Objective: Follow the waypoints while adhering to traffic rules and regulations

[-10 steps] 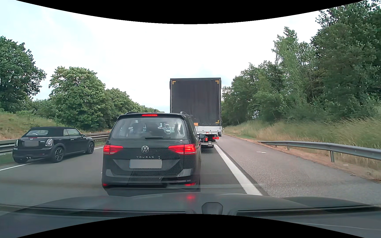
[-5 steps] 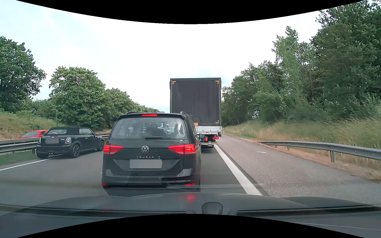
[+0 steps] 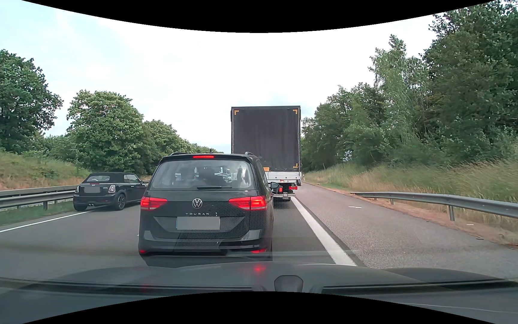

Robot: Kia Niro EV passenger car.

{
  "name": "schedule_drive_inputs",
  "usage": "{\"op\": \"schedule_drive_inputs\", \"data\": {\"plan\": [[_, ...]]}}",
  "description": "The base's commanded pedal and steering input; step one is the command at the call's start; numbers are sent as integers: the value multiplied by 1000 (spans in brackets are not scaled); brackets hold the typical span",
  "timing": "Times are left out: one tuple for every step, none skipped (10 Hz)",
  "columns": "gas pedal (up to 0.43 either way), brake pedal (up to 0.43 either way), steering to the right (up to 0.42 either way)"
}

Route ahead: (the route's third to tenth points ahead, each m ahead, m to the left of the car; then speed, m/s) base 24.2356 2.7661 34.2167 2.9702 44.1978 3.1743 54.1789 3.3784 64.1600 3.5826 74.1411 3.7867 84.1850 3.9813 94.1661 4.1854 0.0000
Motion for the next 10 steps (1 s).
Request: {"op": "schedule_drive_inputs", "data": {"plan": [[0,232,-14],[0,226,-14],[0,232,-14],[0,232,-14],[0,232,-14],[0,232,-14],[0,226,-14],[0,232,-14],[0,232,-14],[0,226,-13]]}}
